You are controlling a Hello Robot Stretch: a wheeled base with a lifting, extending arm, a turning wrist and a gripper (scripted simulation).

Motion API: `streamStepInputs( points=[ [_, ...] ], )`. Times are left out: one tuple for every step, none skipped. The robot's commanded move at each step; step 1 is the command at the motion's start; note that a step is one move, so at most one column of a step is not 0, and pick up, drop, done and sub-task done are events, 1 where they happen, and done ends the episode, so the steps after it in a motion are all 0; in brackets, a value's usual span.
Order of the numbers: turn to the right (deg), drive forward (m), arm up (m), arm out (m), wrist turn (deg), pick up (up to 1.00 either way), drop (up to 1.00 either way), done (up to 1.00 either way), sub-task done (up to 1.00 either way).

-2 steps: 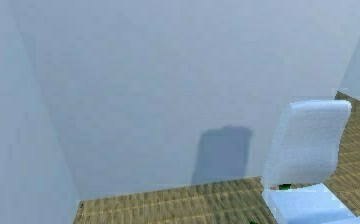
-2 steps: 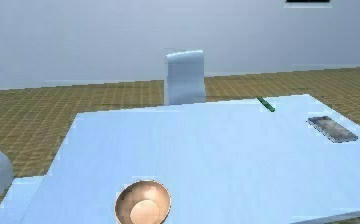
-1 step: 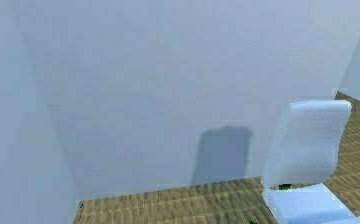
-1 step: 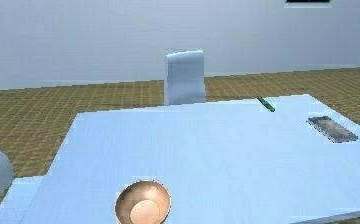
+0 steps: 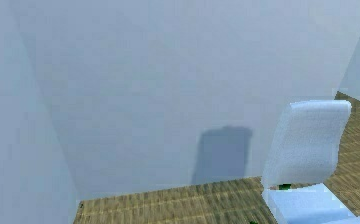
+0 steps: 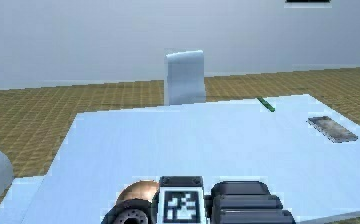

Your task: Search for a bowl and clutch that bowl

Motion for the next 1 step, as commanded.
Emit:
streamStepInputs(
  points=[
    [0.0, 0.0, 0.0, 0.08, 0.0, 0.0, 0.0, 0.0, 0.0]
  ],
)
